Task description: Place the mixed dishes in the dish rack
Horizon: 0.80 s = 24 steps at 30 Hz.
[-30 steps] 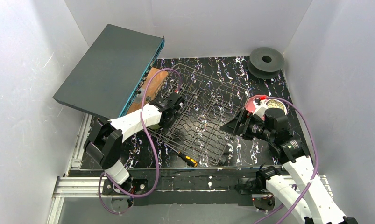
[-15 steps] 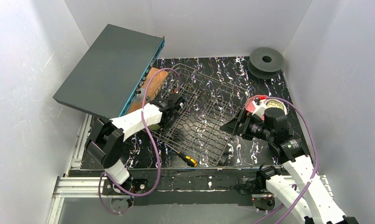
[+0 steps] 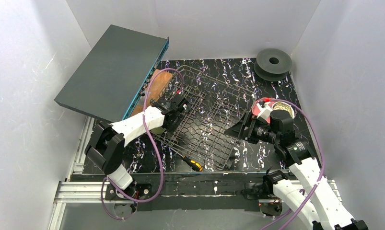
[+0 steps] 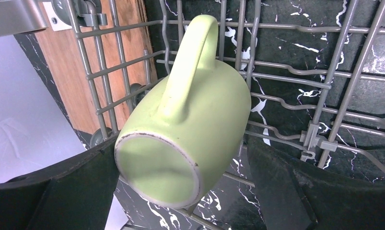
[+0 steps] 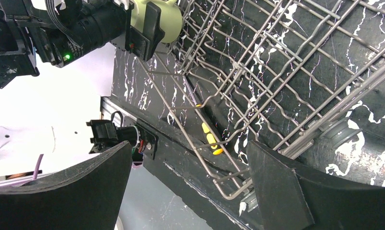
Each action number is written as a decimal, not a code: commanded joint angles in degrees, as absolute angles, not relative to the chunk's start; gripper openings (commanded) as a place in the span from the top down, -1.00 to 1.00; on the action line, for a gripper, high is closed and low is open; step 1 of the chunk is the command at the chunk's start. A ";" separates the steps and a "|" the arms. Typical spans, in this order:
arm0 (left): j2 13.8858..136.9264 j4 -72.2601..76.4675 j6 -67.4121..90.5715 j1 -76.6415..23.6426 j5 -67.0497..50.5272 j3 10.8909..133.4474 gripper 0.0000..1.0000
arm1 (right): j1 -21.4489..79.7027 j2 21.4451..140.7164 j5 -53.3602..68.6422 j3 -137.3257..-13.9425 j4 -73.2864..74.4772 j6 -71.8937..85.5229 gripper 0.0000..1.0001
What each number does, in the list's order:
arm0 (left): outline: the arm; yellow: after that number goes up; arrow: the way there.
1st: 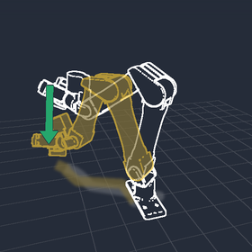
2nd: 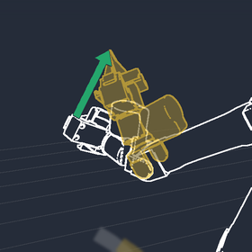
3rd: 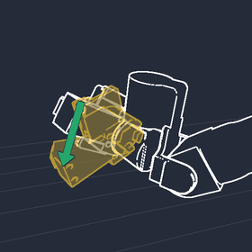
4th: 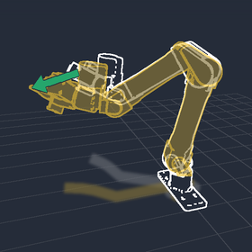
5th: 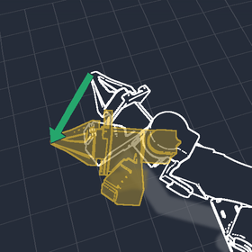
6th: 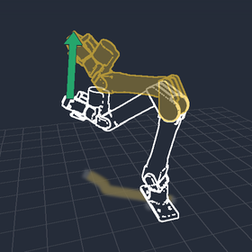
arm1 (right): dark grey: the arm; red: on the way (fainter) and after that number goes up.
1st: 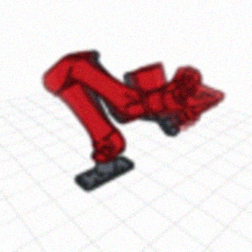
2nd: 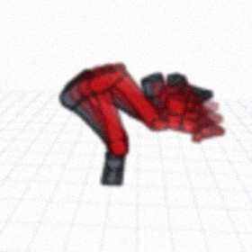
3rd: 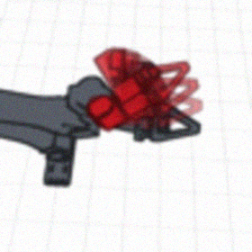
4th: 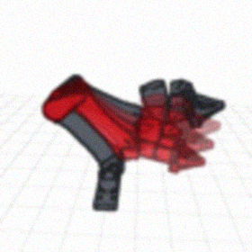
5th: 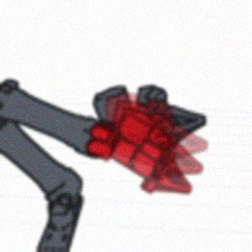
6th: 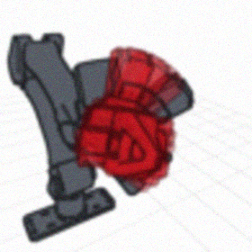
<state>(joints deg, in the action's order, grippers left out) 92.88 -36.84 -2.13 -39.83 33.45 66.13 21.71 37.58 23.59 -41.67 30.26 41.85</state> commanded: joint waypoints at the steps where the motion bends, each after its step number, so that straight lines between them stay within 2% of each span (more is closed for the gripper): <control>1: 88.67 -37.14 -1.32 -40.02 35.47 66.60 -0.96 | 21.45 37.12 24.59 -41.65 28.09 41.52 -0.92; 7: 82.13 -34.60 -2.30 -42.68 34.13 65.15 -0.96 | 21.49 37.37 26.04 -42.36 28.29 40.87 -0.93; 18: 73.05 -24.60 -7.81 -49.52 44.47 59.03 -0.96 | 21.45 41.43 28.43 -40.40 24.16 41.39 -0.92; 24: 69.93 -21.35 -8.22 -51.69 36.94 57.30 -0.96 | 21.43 46.60 23.96 -47.17 29.52 35.53 -0.96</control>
<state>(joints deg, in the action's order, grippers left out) 73.19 -24.82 -7.33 -50.59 40.25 58.17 21.71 44.60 26.79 -40.64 27.22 40.75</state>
